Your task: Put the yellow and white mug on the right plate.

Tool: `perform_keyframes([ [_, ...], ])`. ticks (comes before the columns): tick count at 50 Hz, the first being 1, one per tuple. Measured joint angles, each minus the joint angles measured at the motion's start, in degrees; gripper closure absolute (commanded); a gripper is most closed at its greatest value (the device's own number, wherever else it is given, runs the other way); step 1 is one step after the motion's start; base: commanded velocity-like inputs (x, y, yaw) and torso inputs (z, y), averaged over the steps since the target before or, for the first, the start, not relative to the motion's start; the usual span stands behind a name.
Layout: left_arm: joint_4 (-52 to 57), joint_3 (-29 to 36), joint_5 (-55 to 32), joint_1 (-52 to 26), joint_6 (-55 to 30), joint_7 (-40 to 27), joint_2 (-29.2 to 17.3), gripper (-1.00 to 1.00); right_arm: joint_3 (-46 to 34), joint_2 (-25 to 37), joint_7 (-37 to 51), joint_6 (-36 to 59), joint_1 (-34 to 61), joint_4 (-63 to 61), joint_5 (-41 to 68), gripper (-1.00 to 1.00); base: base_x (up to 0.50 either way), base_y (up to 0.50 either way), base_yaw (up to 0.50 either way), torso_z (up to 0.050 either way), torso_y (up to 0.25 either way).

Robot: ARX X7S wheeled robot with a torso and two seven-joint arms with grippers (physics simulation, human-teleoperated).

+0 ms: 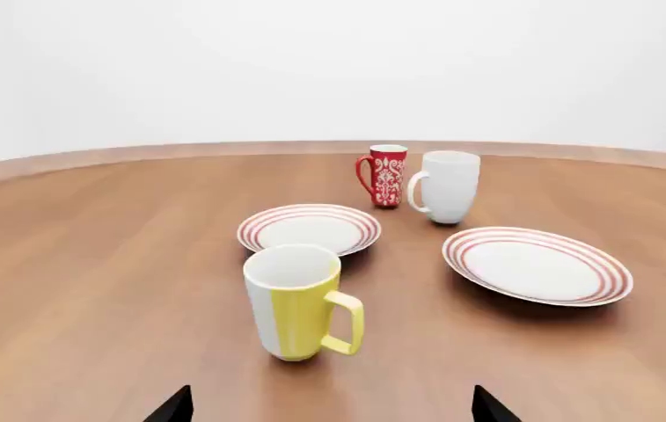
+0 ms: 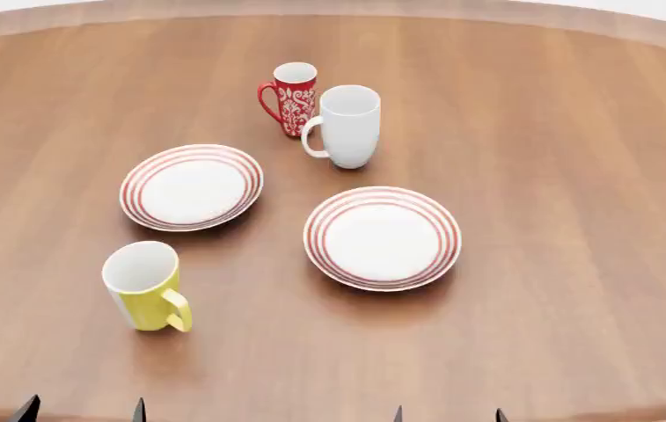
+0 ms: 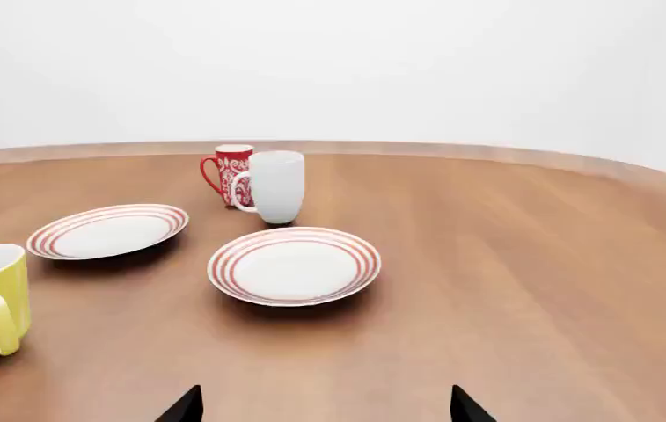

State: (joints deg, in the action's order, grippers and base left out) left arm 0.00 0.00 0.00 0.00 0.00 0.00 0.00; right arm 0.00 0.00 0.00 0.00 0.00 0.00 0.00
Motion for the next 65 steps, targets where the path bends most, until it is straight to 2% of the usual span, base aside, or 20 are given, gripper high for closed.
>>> perform_keyframes([
  [44, 1.0, 5.1, -2.9, 0.6, 1.4, -4.8, -3.9, -1.00, -4.3, 3.7, 5.7, 1.9, -0.2, -1.7, 3.5, -1.00, 0.00, 0.00, 0.00, 0.000, 0.000],
  [49, 1.8, 5.5, -1.4, 1.1, 6.6, -6.7, -4.4, -1.00, -4.4, 4.0, 6.3, -1.7, -0.5, -2.7, 4.3, -1.00, 0.00, 0.00, 0.00, 0.000, 0.000],
  [58, 5.4, 5.1, 6.1, 3.4, 25.4, -14.0, -5.5, -1.00, -4.0, 3.9, 6.9, -17.4, -1.9, -5.4, 6.5, -1.00, 0.00, 0.00, 0.00, 0.000, 0.000],
  [65, 7.1, 5.1, 9.5, 4.6, 33.7, -17.5, -6.2, -1.00, -4.3, 4.2, 7.4, -24.8, -2.6, -6.3, 7.6, -1.00, 0.00, 0.00, 0.00, 0.000, 0.000],
])
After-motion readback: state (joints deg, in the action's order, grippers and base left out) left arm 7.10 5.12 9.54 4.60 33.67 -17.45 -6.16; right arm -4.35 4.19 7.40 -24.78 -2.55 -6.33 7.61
